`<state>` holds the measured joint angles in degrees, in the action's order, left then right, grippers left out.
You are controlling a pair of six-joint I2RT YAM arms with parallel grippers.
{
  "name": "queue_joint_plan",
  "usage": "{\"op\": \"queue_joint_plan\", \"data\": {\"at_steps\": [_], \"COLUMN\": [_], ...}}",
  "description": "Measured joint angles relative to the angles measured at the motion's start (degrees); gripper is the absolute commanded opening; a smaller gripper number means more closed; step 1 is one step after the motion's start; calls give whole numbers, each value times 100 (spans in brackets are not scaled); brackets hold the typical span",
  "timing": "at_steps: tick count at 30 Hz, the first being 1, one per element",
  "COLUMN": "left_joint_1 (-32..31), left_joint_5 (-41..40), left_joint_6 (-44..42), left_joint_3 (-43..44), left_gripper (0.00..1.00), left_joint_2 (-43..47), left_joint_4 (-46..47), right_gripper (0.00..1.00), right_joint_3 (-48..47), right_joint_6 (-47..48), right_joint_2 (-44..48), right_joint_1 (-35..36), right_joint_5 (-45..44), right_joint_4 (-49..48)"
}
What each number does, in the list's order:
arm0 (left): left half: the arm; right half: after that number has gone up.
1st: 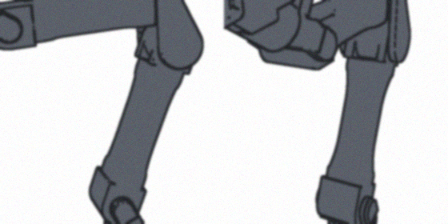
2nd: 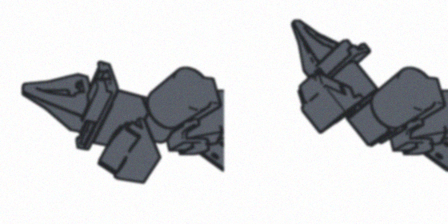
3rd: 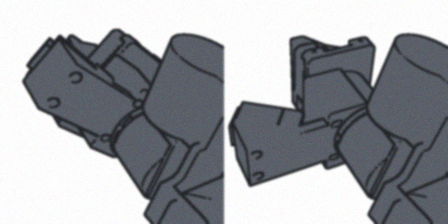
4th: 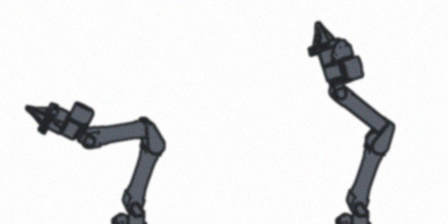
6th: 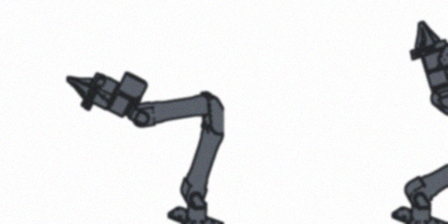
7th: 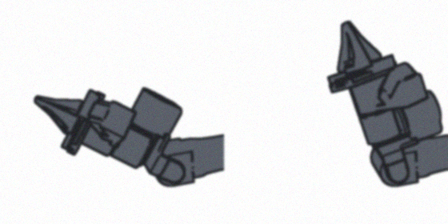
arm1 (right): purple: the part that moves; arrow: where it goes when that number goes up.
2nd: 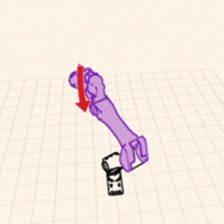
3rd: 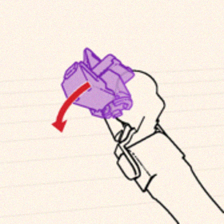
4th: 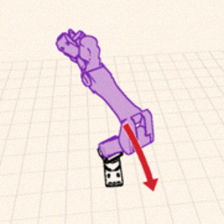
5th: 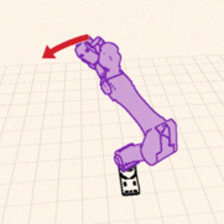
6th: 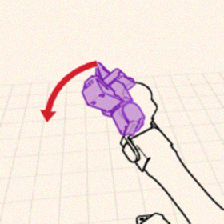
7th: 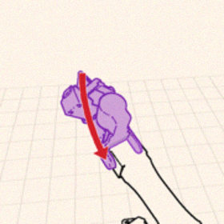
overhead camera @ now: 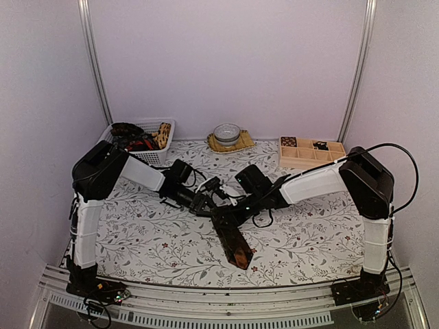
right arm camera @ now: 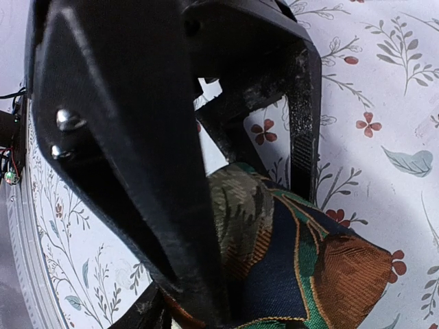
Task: Roll the ties
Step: Roll the tie at the center of the board.
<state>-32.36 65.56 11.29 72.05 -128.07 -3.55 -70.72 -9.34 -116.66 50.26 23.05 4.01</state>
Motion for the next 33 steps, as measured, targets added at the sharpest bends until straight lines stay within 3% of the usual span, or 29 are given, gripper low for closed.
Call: {"op": "queue_joint_plan", "data": {"at_steps": [5,8,15,24,33], "left_joint_1": [-4,-4,-7,-105,-435], "left_joint_5": [-2,-26,-94,-544,-1596], "left_joint_6": [-31,-57,-153,-275,-511], "left_joint_3": [-15,-22,-85,-192,-297], "left_gripper": [45,35,22,23,23], "left_joint_2": [-48,-48,-15,238,741], "left_joint_4": [4,4,-4,-61,-262], "right_gripper": [50,50,52,63,69], "right_joint_3": [22,24,31,79,533], "right_joint_6": [15,15,13,-46,-122], "right_joint_2": [0,0,2,9,507], "right_joint_1": [0,0,0,-7,-118], "right_joint_5": [-2,-9,-55,-238,-426], "right_joint_4": [-17,-17,-17,-63,181]}}
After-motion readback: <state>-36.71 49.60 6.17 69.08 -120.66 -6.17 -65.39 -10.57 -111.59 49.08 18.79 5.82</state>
